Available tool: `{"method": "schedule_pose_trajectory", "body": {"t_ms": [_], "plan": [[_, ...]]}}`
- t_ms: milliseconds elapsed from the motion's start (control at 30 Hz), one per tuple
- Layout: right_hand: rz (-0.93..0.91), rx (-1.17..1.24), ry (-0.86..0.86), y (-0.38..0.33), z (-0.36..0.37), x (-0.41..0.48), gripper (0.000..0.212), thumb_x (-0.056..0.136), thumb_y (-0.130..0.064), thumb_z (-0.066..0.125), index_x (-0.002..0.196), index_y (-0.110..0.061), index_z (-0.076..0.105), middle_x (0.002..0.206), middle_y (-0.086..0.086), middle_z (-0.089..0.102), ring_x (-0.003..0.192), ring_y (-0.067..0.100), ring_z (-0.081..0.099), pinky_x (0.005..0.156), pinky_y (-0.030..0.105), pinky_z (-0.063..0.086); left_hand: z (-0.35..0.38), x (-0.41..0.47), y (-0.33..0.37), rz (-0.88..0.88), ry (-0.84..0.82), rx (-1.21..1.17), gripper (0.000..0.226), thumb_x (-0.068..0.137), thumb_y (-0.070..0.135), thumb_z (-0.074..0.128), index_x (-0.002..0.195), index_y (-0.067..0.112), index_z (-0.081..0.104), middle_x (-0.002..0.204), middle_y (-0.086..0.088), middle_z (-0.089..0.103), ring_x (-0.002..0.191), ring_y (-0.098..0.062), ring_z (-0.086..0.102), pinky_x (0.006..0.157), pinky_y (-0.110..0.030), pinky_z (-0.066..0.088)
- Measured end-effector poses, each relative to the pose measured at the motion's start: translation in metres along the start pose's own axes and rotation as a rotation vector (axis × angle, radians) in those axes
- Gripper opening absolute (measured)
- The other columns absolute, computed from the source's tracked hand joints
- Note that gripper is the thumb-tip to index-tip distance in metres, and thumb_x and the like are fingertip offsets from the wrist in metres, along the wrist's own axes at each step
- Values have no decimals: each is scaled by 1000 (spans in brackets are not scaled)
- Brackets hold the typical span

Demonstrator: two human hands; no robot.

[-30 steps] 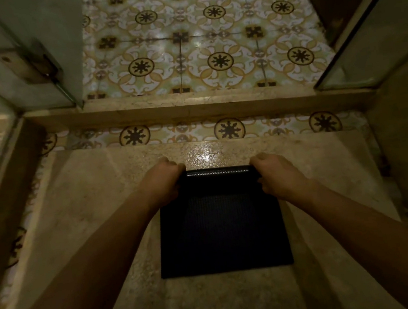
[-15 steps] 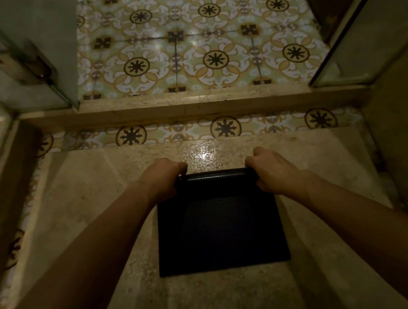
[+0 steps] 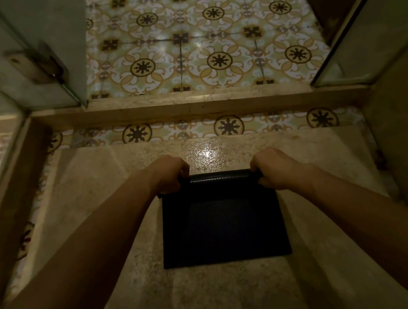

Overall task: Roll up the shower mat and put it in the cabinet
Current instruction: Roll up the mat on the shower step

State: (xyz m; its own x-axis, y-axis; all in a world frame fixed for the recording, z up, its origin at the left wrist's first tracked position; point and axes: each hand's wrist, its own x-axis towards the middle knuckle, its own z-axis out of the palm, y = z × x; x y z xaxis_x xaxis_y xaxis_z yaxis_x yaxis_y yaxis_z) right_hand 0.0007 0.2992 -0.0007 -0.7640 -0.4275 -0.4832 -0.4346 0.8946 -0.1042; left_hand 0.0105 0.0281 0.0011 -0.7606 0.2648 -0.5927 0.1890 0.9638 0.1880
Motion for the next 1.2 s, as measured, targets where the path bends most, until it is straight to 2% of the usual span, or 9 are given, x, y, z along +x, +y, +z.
{"method": "schedule_pose_trajectory", "body": {"t_ms": [100,233,333,467,567,767,933,1100,1200], "plan": [[5,-27,22,-6,1,-3,17,76,-11,71,93,-11,69,92,12,67,85,29,63,64,29,43,0,-3,5,5,9,55,30,78,9,71,105,20,65,108,-8,67,83,-23,65,44,-17,43],[5,5,4,-2,2,-7,19,78,-12,71,96,-11,73,93,12,69,86,29,65,69,31,51,2,-4,5,-20,-22,52,33,80,8,67,111,19,66,113,-11,64,87,-26,65,60,-30,59],[16,98,9,1,2,-9,20,81,-12,69,100,-14,77,93,11,72,89,28,65,74,33,54,1,-4,3,-19,-26,11,33,81,8,65,112,21,67,119,-9,63,92,-25,65,54,-21,52],[50,148,45,-1,8,-12,22,73,-16,81,94,-18,74,97,7,68,91,24,63,72,30,50,6,-4,5,-19,-23,50,39,73,14,76,108,25,64,111,-4,67,94,-23,64,77,-36,57],[41,175,26,2,14,-14,33,69,-23,87,95,-21,66,99,2,58,92,20,56,69,28,42,9,-4,6,-13,-49,106,40,71,20,76,110,25,66,107,-5,67,93,-24,63,76,-32,54],[34,147,-19,-3,22,-19,65,71,-27,86,129,-21,58,118,9,61,108,26,59,86,34,49,19,-10,1,-10,-26,13,33,77,13,68,107,23,61,112,-7,64,98,-25,60,82,-38,55],[-3,81,-110,-6,15,-15,45,77,-22,76,121,-17,67,113,10,65,103,27,61,82,34,52,23,-12,1,-4,-42,4,52,77,13,72,125,23,57,123,0,64,108,-22,59,88,-34,52],[57,152,-149,-4,18,-12,51,75,-18,79,120,-22,56,115,8,56,94,22,56,67,26,45,27,-13,1,-46,-71,3,60,75,16,76,130,25,55,125,-5,61,107,-24,61,87,-40,55],[62,152,-150,-3,22,-11,54,71,-21,83,115,-23,53,114,7,56,89,20,52,58,25,42,30,-16,3,-30,-81,18,54,74,19,76,124,27,58,116,-7,62,95,-25,65,77,-41,59]]}}
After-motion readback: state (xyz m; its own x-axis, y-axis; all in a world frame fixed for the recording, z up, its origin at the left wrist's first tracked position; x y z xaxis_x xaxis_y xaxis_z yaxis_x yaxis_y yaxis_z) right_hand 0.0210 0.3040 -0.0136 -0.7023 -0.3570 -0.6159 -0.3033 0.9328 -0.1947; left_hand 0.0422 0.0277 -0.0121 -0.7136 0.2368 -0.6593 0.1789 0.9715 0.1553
